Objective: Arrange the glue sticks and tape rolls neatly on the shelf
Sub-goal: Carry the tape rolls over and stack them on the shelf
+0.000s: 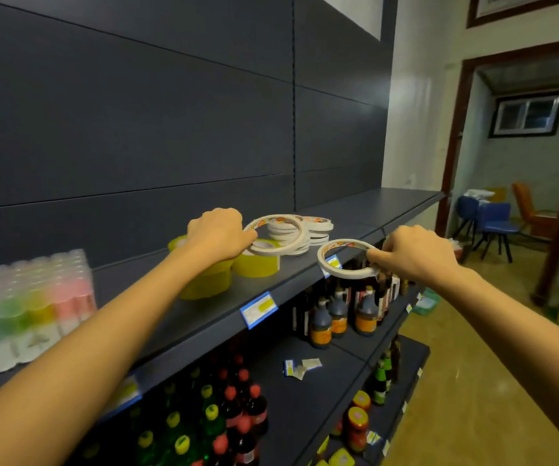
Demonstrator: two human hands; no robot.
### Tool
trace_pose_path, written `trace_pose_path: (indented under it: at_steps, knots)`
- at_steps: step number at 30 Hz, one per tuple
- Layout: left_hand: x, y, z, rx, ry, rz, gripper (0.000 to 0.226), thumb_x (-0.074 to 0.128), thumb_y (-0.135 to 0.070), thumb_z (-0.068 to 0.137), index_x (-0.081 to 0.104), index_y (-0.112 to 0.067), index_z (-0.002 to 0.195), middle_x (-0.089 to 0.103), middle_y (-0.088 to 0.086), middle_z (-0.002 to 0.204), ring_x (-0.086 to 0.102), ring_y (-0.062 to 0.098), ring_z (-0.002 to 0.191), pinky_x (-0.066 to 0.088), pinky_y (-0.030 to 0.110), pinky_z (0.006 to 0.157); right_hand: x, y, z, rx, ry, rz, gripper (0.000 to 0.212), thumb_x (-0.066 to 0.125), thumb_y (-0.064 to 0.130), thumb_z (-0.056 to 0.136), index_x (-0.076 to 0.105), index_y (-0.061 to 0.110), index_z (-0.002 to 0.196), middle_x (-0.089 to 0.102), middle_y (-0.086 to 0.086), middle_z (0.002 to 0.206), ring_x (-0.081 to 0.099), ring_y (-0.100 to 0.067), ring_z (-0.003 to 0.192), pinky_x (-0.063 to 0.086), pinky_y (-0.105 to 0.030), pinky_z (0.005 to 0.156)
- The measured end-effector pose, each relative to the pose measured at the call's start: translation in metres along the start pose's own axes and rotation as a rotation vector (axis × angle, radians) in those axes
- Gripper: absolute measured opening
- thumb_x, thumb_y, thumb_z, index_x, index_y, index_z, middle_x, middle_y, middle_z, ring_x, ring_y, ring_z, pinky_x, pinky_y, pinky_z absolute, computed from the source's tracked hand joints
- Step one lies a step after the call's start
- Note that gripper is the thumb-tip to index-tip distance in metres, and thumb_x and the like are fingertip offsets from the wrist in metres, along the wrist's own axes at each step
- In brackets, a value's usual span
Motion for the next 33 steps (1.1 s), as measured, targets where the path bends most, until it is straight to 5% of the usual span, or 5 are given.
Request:
trace_pose_path:
  at_steps: [8, 14, 18, 24, 33]
  knots:
    - [0.026, -0.041, 0.049, -0.183, -0.018, 0.02, 0.031, 0.05, -0.041, 0.09, 0.059, -0.013, 0.079, 0.051, 0.0, 0.067, 0.052, 0.023, 0.076, 0.039, 0.033, 0.067, 0.022, -0.058, 0.081, -0.102, 0.028, 0.068, 0.048, 0.053, 0.053, 0.085, 0.072, 0.011, 0.07, 0.05, 0.001, 0.054, 0.046, -0.018, 0.053, 0.032, -0.025, 0.05]
    - [0.043, -0.058, 0.075, -0.268, -0.061, 0.065, 0.031, 0.05, -0.039, 0.09, 0.057, -0.013, 0.074, 0.048, -0.002, 0.06, 0.047, 0.016, 0.06, 0.032, 0.026, 0.052, 0.055, -0.07, 0.129, -0.167, 0.091, 0.154, 0.044, 0.055, 0.05, 0.085, 0.068, 0.012, 0.069, 0.048, 0.001, 0.056, 0.047, -0.021, 0.058, 0.033, -0.025, 0.054]
    - [0.052, -0.068, 0.096, -0.294, -0.079, 0.084, 0.032, 0.051, -0.041, 0.09, 0.057, -0.013, 0.075, 0.047, -0.003, 0.06, 0.051, 0.021, 0.068, 0.036, 0.031, 0.062, 0.08, -0.065, 0.167, -0.208, 0.126, 0.19, 0.044, 0.055, 0.048, 0.085, 0.074, 0.008, 0.083, 0.05, -0.001, 0.06, 0.043, -0.017, 0.054, 0.029, -0.024, 0.049]
    - [0.06, -0.067, 0.142, -0.339, -0.121, 0.1, 0.038, 0.053, -0.038, 0.088, 0.054, -0.013, 0.06, 0.045, -0.001, 0.053, 0.042, 0.014, 0.052, 0.029, 0.024, 0.051, 0.118, -0.045, 0.223, -0.287, 0.132, 0.241, 0.043, 0.053, 0.048, 0.086, 0.073, 0.01, 0.089, 0.047, 0.001, 0.06, 0.044, -0.017, 0.056, 0.027, -0.024, 0.048]
    - [0.078, -0.061, 0.192, -0.376, -0.139, 0.156, 0.035, 0.054, -0.039, 0.088, 0.067, -0.009, 0.078, 0.047, -0.002, 0.055, 0.043, 0.013, 0.053, 0.033, 0.024, 0.052, 0.175, 0.016, 0.282, -0.422, 0.234, 0.319, 0.046, 0.051, 0.052, 0.088, 0.07, 0.01, 0.09, 0.055, -0.002, 0.072, 0.053, -0.022, 0.071, 0.04, -0.03, 0.063]
Point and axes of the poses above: each hand's wrist, its own z-axis towards the middle knuckle, its own x-axis out of the palm, y = z × x, the point moved 10 cm from there along z, towards the middle knuckle
